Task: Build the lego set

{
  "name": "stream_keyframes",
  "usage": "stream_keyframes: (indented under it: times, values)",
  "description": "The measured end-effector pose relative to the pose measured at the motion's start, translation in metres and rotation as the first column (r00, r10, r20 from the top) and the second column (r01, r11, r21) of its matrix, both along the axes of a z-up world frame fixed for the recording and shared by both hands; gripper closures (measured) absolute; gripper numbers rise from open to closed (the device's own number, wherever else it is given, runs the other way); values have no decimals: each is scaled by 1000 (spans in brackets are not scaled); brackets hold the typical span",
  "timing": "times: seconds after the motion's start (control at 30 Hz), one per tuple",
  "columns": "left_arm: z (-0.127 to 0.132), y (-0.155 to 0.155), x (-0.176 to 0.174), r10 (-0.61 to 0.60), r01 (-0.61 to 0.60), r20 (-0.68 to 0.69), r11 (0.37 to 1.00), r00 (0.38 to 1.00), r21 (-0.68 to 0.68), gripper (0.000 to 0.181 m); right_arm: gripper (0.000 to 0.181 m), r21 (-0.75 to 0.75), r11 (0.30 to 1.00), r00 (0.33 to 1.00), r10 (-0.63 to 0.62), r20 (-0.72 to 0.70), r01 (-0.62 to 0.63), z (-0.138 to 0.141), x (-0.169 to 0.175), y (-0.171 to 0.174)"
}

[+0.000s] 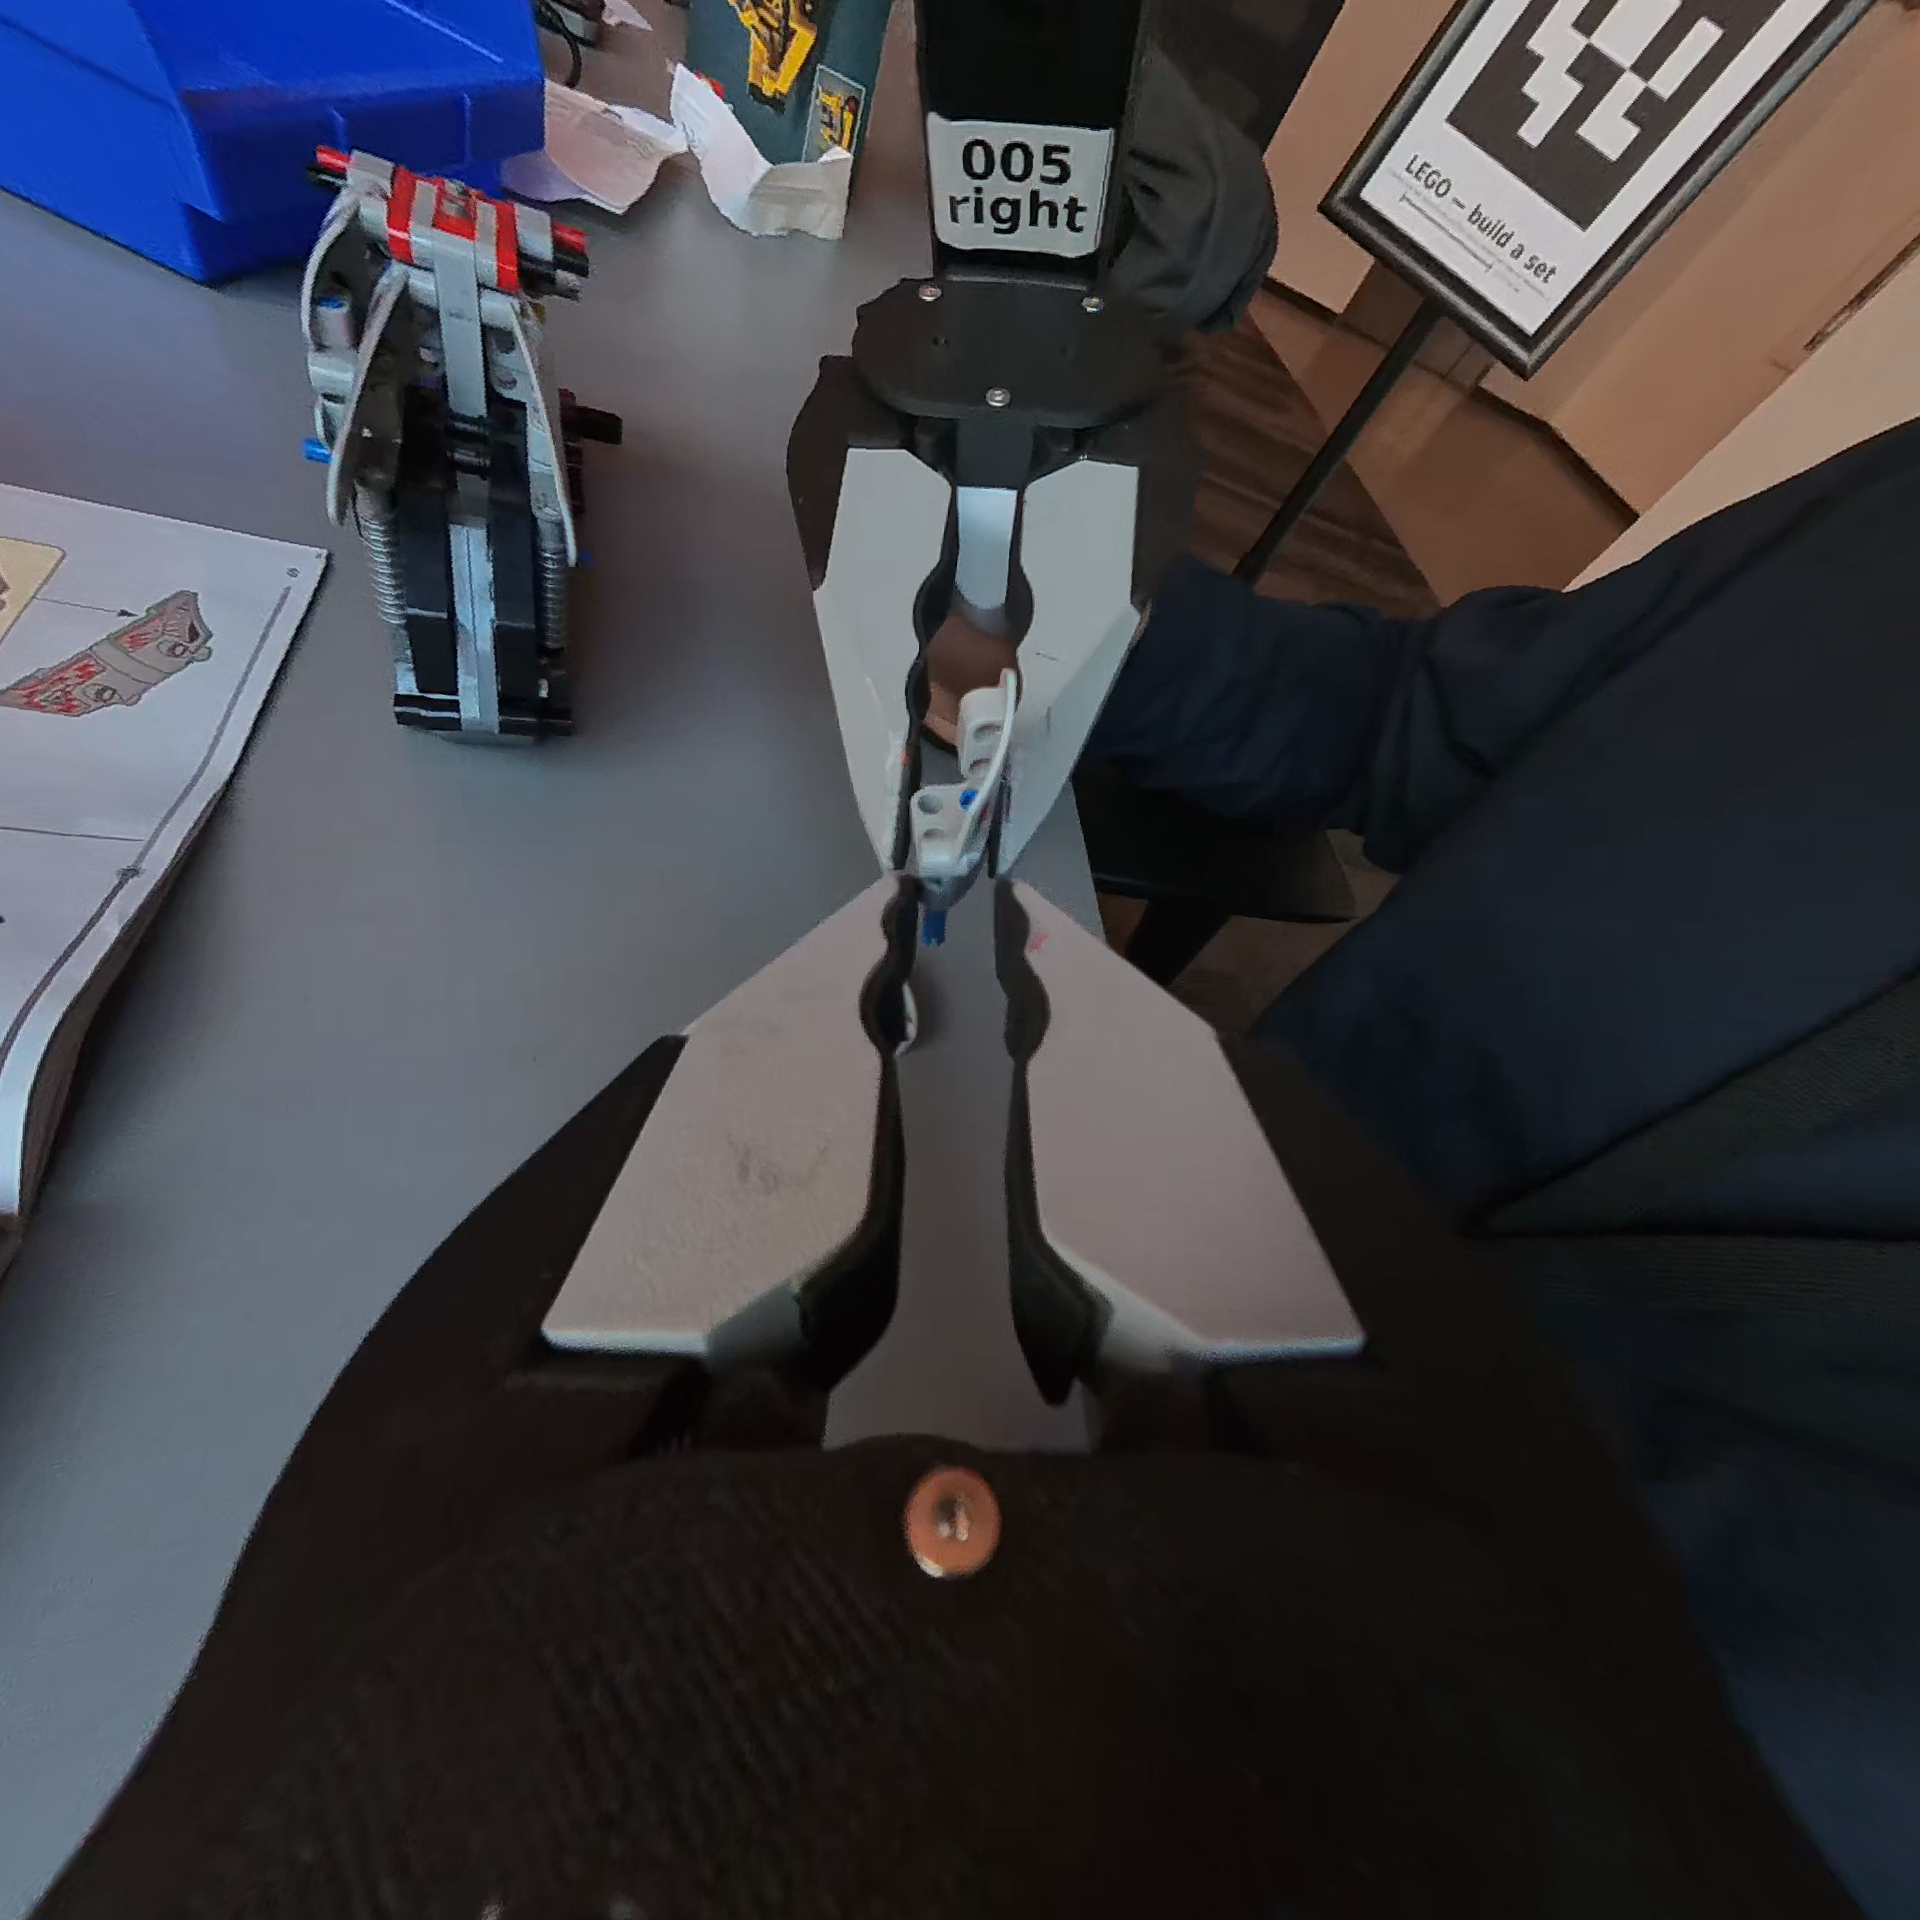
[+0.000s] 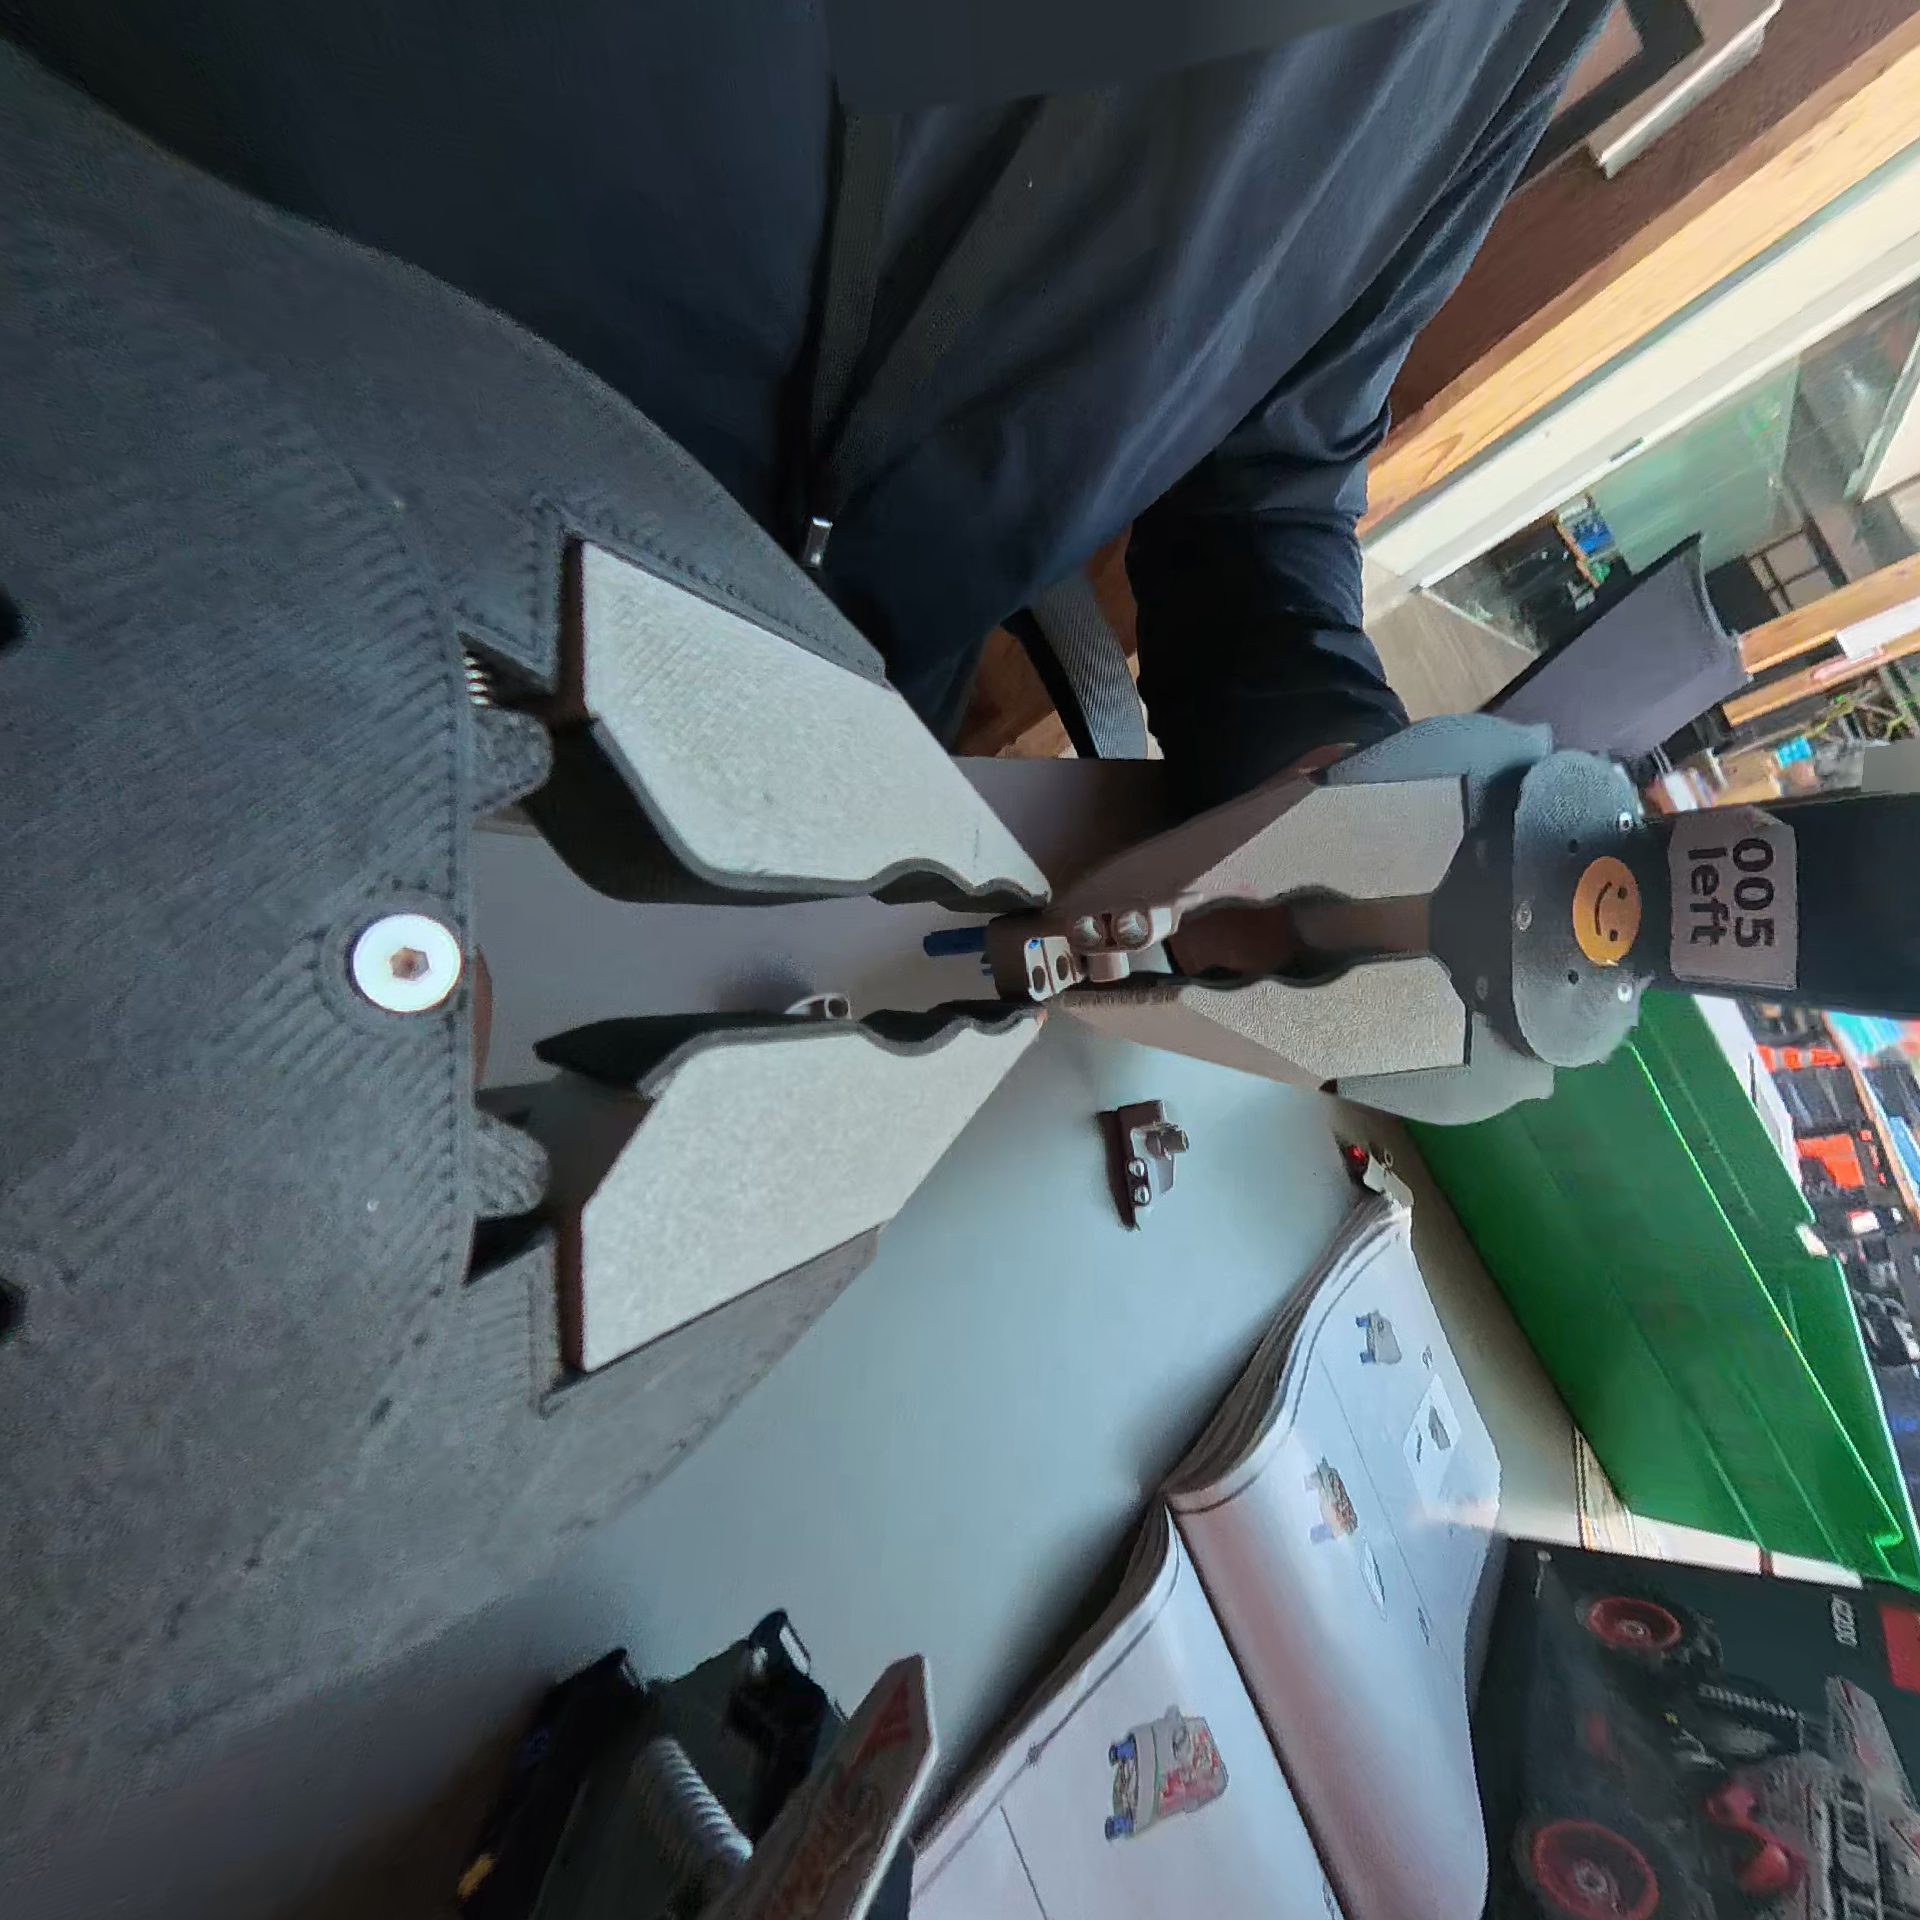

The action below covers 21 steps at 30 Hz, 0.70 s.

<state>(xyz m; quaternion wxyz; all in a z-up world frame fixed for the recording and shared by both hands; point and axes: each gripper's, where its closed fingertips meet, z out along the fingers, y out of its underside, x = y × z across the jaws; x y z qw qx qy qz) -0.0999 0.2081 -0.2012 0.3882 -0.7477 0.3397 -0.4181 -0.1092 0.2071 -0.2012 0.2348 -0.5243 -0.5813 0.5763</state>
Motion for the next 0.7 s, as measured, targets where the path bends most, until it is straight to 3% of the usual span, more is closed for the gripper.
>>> stream_keyframes:
  times: [0.13,0.4,0.7]
  values:
    - [-4,1,3,2,-2,-37,1000,999,4,174,168,-36,999,1000,18,26,-17,-2,2,1]
    - [-34,6,2,95,-108,-190,992,977,-59,175,167,242,970,985,-42,170,0,-32,10,14]
    - [-45,-2,6,160,-154,-271,987,949,43,175,170,331,939,982,36,184,-97,-40,13,4]
